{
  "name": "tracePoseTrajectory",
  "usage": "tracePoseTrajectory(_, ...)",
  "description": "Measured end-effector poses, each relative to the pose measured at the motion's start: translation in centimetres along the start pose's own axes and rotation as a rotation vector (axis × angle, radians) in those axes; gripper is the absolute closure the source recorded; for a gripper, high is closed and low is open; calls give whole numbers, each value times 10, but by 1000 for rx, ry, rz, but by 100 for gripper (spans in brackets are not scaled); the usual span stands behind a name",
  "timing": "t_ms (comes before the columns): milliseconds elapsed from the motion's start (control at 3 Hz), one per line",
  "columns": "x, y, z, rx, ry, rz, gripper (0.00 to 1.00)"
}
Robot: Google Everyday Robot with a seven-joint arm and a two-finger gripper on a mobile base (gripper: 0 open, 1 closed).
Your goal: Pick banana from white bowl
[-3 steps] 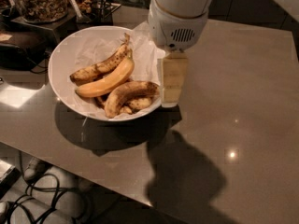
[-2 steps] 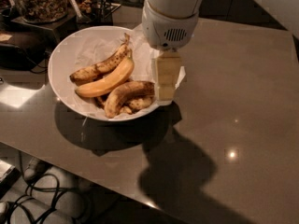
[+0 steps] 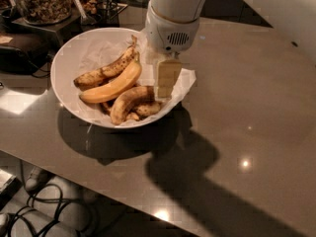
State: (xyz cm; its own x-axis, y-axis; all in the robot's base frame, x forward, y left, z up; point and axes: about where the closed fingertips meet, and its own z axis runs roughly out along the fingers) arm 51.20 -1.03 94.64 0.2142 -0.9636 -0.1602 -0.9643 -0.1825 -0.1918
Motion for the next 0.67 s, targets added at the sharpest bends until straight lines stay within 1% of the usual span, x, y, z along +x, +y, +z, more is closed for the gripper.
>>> tracePoseTrajectory(667,-2,-8,23,-56,-28,3,42)
